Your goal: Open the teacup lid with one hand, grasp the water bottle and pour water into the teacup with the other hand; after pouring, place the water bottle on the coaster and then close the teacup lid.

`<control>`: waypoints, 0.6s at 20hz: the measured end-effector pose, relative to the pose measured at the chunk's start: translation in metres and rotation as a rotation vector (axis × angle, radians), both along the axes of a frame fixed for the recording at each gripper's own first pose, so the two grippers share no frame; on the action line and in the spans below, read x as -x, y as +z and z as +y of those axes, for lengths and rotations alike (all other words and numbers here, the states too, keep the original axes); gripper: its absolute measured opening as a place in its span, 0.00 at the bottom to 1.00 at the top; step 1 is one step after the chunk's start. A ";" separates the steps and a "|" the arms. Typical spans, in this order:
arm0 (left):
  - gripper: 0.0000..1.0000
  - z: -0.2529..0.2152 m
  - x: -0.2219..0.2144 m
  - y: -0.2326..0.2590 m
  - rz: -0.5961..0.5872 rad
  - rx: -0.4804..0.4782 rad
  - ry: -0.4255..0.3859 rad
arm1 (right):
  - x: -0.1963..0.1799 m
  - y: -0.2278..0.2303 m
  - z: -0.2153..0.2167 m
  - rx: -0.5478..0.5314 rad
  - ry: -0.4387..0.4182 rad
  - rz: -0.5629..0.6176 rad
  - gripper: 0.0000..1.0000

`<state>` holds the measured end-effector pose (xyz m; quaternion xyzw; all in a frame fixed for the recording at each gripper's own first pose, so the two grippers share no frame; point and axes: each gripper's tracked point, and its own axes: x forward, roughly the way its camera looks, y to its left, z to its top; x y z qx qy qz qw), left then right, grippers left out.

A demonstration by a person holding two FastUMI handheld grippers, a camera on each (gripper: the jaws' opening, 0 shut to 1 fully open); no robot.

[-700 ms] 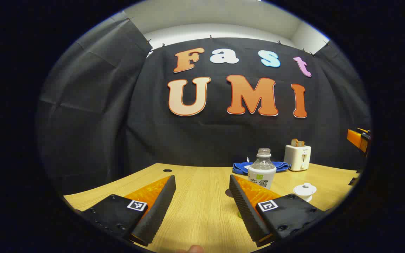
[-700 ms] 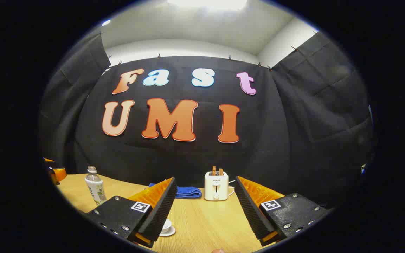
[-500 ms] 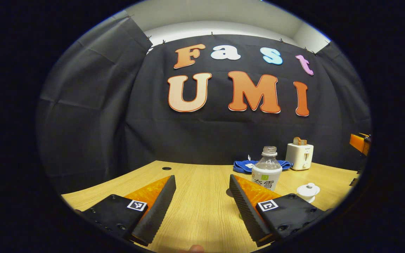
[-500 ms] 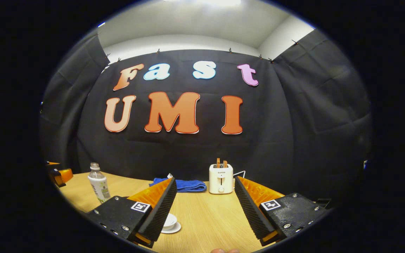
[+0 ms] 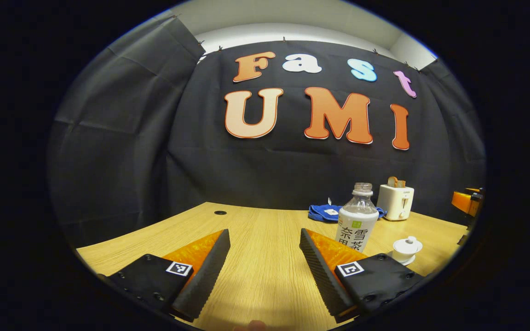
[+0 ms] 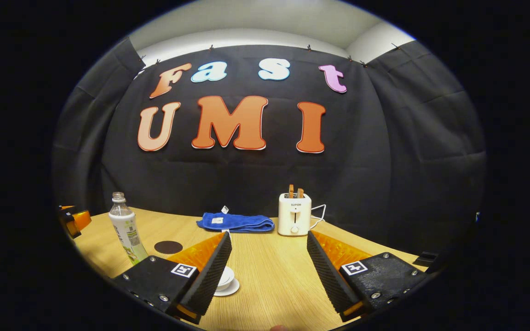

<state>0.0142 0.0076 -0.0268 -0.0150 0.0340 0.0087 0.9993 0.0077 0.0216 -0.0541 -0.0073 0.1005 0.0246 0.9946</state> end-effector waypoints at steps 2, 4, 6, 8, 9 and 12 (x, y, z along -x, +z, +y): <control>0.99 -0.003 -0.001 -0.006 0.015 -0.005 -0.008 | 0.000 -0.004 0.006 -0.012 0.018 0.017 0.98; 0.99 -0.006 -0.002 -0.008 0.024 -0.004 -0.013 | -0.001 -0.012 0.014 -0.017 0.031 0.042 0.98; 0.98 -0.005 -0.001 -0.008 0.027 -0.002 -0.016 | -0.006 -0.022 0.025 -0.022 0.054 0.077 0.98; 0.98 -0.004 -0.001 -0.007 0.026 -0.007 -0.015 | -0.013 -0.032 0.042 -0.026 0.080 0.115 0.99; 0.98 -0.004 -0.001 -0.007 0.026 -0.012 -0.015 | -0.017 -0.037 0.047 -0.021 0.089 0.128 0.99; 0.99 0.000 -0.002 -0.007 0.025 -0.022 -0.005 | -0.024 -0.051 0.069 0.008 0.128 0.164 0.98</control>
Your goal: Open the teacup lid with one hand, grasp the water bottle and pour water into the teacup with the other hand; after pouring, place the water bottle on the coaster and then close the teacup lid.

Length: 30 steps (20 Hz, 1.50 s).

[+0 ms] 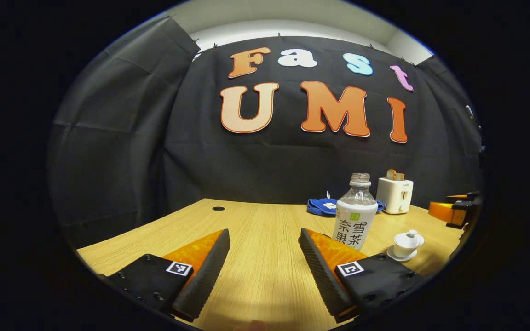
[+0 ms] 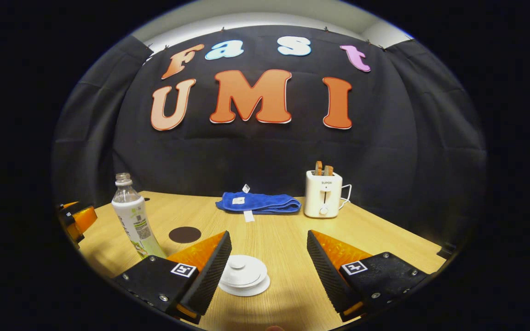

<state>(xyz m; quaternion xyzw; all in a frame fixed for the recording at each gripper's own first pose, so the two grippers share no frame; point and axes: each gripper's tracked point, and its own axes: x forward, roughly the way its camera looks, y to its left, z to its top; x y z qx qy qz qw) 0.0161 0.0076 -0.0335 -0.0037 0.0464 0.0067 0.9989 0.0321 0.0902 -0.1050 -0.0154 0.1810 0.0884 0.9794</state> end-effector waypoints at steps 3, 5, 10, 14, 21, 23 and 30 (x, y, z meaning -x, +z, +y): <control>0.98 0.002 -0.001 -0.002 0.007 -0.004 0.005 | -0.004 -0.016 0.022 0.010 0.048 0.053 0.99; 0.98 0.004 -0.001 -0.003 0.011 -0.011 0.010 | -0.004 -0.031 0.030 0.027 0.066 0.095 0.99; 0.99 0.008 -0.003 -0.006 0.022 -0.027 0.019 | -0.004 -0.055 0.035 0.035 0.074 0.192 0.97; 0.99 0.009 -0.005 -0.011 0.034 -0.028 0.022 | -0.004 -0.056 0.041 0.023 0.089 0.203 0.79; 0.99 0.007 -0.005 -0.014 0.040 -0.039 0.018 | 0.000 -0.067 0.045 0.001 0.100 0.256 0.59; 0.98 0.007 -0.004 -0.015 0.044 -0.039 0.018 | -0.001 -0.065 0.044 -0.003 0.096 0.254 0.51; 0.99 0.007 0.000 -0.015 0.049 -0.040 0.019 | -0.001 -0.062 0.040 -0.013 0.078 0.256 0.24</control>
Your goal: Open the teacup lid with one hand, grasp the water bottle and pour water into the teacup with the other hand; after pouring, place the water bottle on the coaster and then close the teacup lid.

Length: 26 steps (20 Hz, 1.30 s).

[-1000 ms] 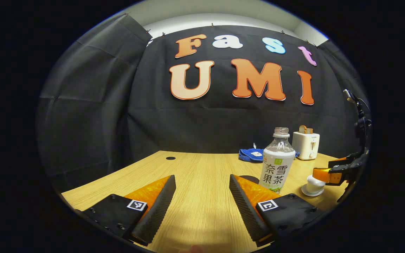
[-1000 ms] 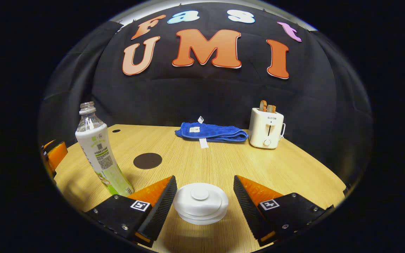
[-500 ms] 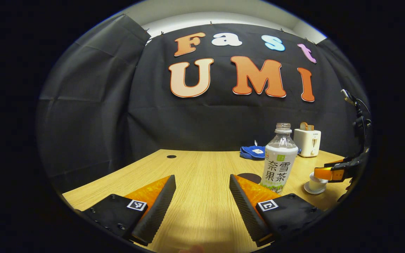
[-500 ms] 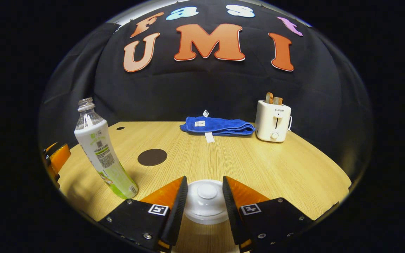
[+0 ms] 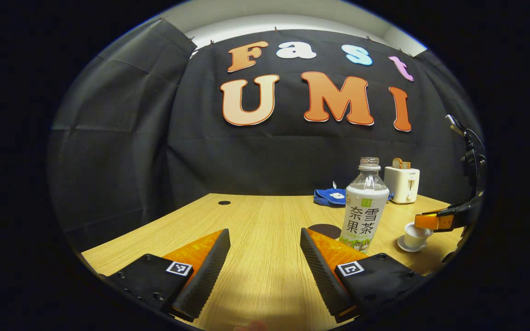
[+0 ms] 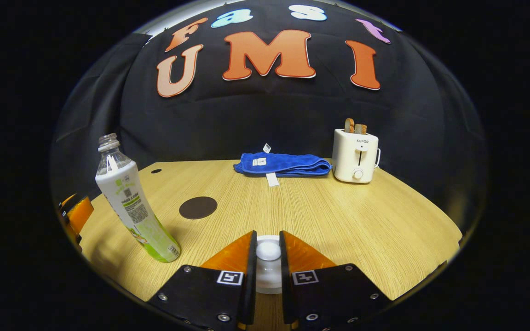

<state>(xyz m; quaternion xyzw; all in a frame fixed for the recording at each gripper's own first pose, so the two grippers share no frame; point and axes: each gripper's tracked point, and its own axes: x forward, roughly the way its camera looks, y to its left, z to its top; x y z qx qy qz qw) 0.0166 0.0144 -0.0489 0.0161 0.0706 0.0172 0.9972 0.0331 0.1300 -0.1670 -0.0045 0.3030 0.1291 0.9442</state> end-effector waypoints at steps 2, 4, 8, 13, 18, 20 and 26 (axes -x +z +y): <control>0.99 -0.001 0.002 0.000 -0.002 0.000 -0.002 | -0.001 0.000 -0.002 -0.008 -0.009 0.010 0.20; 0.99 -0.004 0.004 0.003 -0.008 -0.001 -0.006 | -0.001 0.005 -0.007 -0.022 -0.027 0.013 0.19; 0.99 -0.013 0.008 0.006 -0.018 -0.003 -0.025 | -0.001 0.024 -0.024 -0.038 -0.063 -0.026 0.19; 0.99 -0.038 0.012 0.008 -0.027 0.019 -0.084 | -0.001 0.042 -0.061 -0.018 -0.128 -0.075 0.18; 0.99 -0.072 0.012 0.004 -0.017 0.039 -0.159 | 0.004 0.039 -0.097 0.011 -0.196 -0.079 0.18; 0.99 -0.084 0.012 0.001 -0.006 0.042 -0.186 | 0.008 0.033 -0.107 0.021 -0.217 -0.069 0.18; 0.99 -0.119 0.006 -0.010 0.025 0.061 -0.251 | 0.014 0.024 -0.134 0.034 -0.263 -0.044 0.19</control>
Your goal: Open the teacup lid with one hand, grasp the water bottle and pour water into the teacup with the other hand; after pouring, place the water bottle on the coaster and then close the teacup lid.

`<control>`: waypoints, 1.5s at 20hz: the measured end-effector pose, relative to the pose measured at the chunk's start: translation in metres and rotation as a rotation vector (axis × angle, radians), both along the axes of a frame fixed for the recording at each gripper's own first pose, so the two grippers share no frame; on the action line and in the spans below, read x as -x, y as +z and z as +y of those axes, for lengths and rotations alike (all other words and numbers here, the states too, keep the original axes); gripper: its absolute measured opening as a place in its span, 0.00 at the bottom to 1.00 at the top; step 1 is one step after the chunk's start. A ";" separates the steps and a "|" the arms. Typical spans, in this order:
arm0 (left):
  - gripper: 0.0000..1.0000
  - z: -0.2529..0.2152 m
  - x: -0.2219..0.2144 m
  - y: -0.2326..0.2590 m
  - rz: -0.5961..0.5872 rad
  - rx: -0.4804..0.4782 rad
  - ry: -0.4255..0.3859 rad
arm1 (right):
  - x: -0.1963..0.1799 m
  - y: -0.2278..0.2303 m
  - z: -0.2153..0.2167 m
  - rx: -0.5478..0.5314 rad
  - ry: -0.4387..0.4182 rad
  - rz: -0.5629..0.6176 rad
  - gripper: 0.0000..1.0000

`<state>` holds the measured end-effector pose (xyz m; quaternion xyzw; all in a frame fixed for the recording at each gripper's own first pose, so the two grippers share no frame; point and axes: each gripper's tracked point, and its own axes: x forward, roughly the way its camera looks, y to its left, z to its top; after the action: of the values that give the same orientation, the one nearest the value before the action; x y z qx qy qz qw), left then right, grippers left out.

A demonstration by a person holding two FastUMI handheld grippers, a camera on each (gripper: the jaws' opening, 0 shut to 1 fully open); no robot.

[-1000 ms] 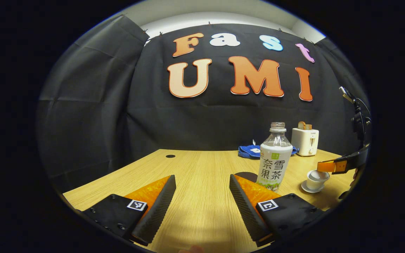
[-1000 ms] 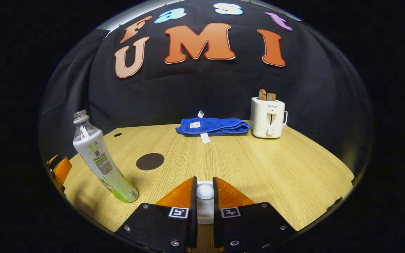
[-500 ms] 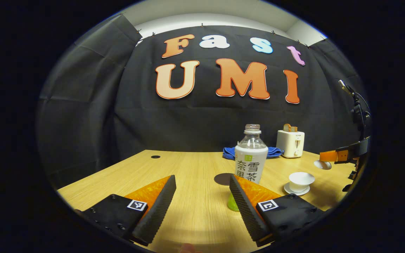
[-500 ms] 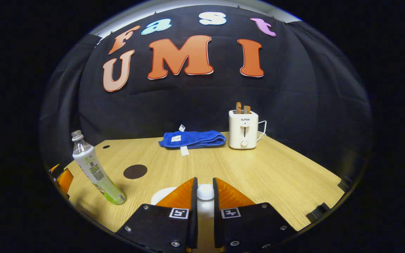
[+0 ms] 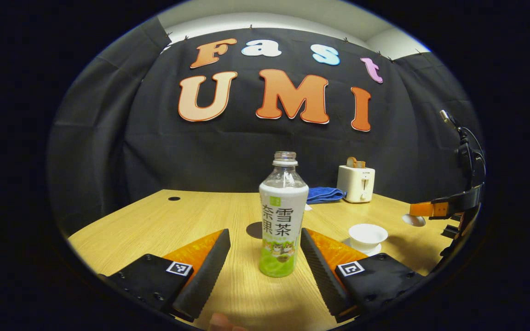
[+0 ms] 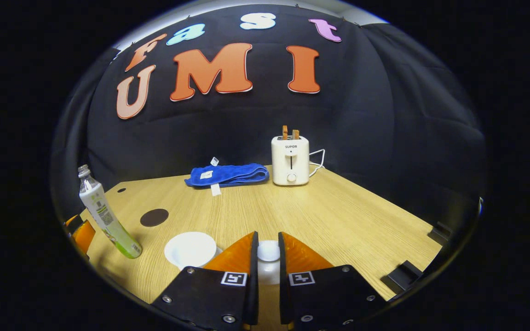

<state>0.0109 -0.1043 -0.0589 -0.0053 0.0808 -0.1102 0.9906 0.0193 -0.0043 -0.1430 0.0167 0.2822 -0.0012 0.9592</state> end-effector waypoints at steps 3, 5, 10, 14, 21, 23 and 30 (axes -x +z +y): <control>0.99 -0.013 -0.007 0.000 -0.003 -0.011 -0.022 | 0.001 -0.004 -0.011 -0.005 -0.021 0.009 0.19; 0.99 -0.018 -0.014 -0.003 -0.005 -0.026 -0.022 | 0.002 -0.007 -0.017 -0.011 -0.034 0.016 0.19; 0.99 -0.023 -0.036 -0.009 -0.011 -0.051 -0.006 | 0.004 -0.013 -0.029 -0.018 -0.057 0.034 0.19; 0.99 -0.023 -0.050 -0.022 0.026 -0.048 0.020 | 0.005 -0.015 -0.036 -0.021 -0.072 0.041 0.19; 0.97 -0.021 -0.058 -0.029 0.049 -0.050 0.004 | 0.010 -0.015 -0.040 -0.023 -0.081 0.053 0.19; 0.84 -0.023 -0.060 -0.027 0.034 -0.049 -0.003 | 0.010 -0.014 -0.038 -0.024 -0.082 0.052 0.19; 0.67 -0.033 -0.052 -0.018 0.016 -0.099 -0.052 | 0.011 -0.013 -0.035 -0.024 -0.081 0.057 0.19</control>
<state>0.0625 -0.1374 -0.0770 0.0447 0.0941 -0.1316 0.9858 0.0083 -0.0389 -0.1557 0.0398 0.3086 -0.0369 0.9496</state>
